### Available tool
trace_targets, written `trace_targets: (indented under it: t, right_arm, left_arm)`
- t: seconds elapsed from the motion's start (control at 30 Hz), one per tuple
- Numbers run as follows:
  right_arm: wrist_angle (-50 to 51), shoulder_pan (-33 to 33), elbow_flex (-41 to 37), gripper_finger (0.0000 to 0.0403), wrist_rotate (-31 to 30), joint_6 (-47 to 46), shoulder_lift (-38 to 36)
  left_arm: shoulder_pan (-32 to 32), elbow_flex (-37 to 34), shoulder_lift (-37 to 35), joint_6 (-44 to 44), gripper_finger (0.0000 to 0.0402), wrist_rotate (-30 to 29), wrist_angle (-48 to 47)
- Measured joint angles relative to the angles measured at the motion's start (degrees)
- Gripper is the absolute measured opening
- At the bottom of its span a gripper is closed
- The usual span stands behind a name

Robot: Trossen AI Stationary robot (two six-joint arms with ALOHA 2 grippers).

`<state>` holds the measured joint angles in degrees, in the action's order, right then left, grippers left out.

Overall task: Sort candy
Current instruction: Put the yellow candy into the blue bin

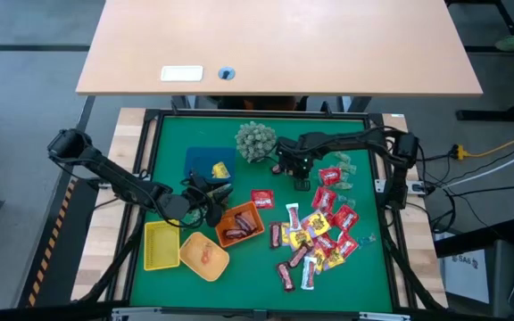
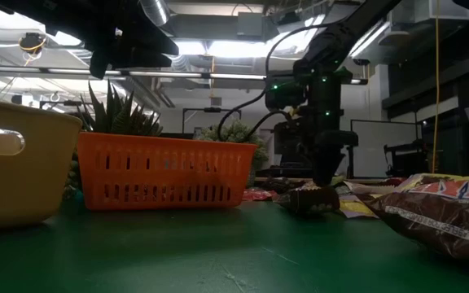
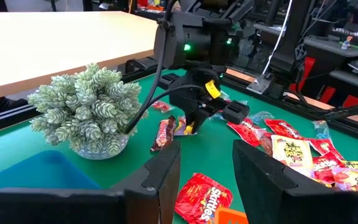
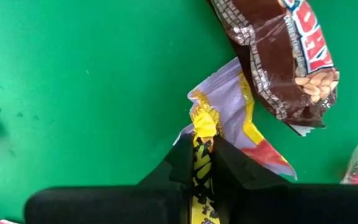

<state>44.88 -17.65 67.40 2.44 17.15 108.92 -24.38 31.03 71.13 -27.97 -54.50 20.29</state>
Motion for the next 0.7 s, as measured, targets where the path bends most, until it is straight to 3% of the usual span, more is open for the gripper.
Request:
trace_targets:
  t: [0.17, 0.4, 0.53, 0.7]
  right_arm:
    - [7.1, 0.0, 3.5, 0.0026, 0.0, 2.2, 0.5]
    - [15.0, 0.0, 8.9, 0.0028, 0.1, 3.3, 0.2]
    - [19.2, 0.0, 13.0, 0.0027, 0.4, 4.0, 0.2]
    - [23.4, 0.0, 20.2, 0.0030, 7.6, 6.6, 0.2]
  left_arm:
    - [0.0, 0.0, 0.0, 0.0, 0.0131, -0.1, 0.0]
    - [0.0, 0.0, 0.0, 0.1, 0.0131, -7.4, 0.4]
    - [0.0, 0.0, 0.0, 0.0, 0.0131, -7.9, 0.4]
    - [0.0, 0.0, 0.0, 0.1, 0.0131, -7.5, 0.4]
